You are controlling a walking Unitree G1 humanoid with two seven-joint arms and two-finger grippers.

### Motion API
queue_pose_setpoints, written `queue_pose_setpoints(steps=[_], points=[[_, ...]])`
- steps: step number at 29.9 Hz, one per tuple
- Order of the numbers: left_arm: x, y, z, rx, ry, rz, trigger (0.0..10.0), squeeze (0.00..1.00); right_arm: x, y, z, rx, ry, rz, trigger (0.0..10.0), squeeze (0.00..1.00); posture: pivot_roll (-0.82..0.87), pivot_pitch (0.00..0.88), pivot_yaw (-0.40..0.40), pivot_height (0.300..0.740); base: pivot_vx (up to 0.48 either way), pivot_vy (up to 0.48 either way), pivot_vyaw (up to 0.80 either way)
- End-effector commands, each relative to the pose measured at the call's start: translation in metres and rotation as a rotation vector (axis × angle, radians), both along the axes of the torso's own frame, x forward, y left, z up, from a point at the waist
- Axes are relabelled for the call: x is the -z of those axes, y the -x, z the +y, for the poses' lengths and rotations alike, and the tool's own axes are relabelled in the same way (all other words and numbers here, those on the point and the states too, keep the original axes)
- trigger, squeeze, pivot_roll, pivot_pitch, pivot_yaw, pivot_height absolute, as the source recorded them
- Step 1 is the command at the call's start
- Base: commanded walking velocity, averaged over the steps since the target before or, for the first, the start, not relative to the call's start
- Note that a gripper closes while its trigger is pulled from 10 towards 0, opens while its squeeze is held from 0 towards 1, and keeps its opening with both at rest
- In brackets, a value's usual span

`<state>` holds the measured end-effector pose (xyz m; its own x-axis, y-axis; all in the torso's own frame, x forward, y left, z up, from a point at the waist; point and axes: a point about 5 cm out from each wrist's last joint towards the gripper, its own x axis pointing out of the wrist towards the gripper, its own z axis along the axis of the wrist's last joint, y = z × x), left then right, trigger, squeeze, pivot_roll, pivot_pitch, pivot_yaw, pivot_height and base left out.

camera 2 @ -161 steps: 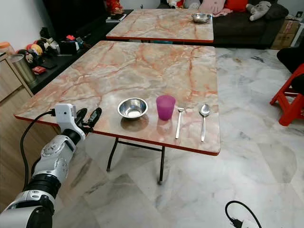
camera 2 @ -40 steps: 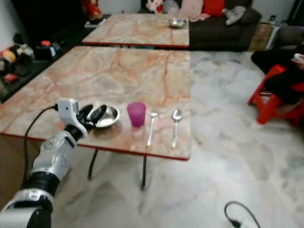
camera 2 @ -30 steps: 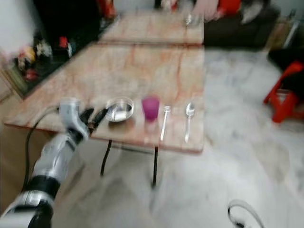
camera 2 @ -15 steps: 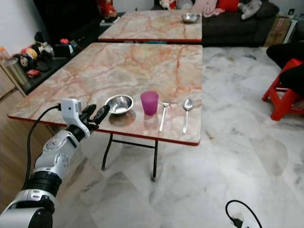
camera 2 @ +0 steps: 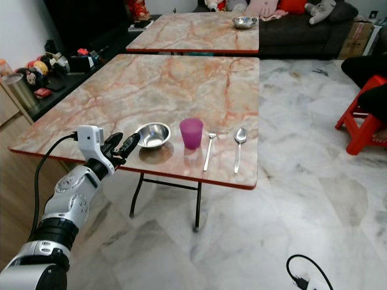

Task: Setting the table

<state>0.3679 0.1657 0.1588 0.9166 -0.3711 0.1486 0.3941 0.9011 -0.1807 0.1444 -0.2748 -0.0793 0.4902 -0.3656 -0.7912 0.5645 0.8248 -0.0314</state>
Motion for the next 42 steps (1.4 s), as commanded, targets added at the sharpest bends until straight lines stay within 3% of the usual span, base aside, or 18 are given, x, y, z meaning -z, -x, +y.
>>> queue_pose_setpoints(steps=[1, 34, 42], points=[[-0.0083, -0.0009, 0.0035, -0.004, 0.005, -0.030, 10.0, 0.00, 0.0011, 0.0008, 0.0023, 0.006, -0.006, -0.001, 10.0, 0.00, 0.03, 0.034, 0.060, 0.740, 0.349, 0.000, 0.00], [-0.0059, 0.0001, 0.0034, 0.001, -0.001, -0.017, 10.0, 0.00, 0.0008, 0.0003, 0.0018, 0.002, -0.005, 0.001, 10.0, 0.00, 0.03, 0.043, 0.058, 0.740, 0.372, 0.000, 0.00], [0.0014, -0.0008, 0.0001, -0.001, -0.049, 0.030, 10.0, 0.00, 0.0009, 0.0005, 0.0019, 0.002, -0.005, 0.002, 10.0, 0.00, 0.03, 0.043, 0.059, 0.740, 0.000, 0.000, 0.00]])
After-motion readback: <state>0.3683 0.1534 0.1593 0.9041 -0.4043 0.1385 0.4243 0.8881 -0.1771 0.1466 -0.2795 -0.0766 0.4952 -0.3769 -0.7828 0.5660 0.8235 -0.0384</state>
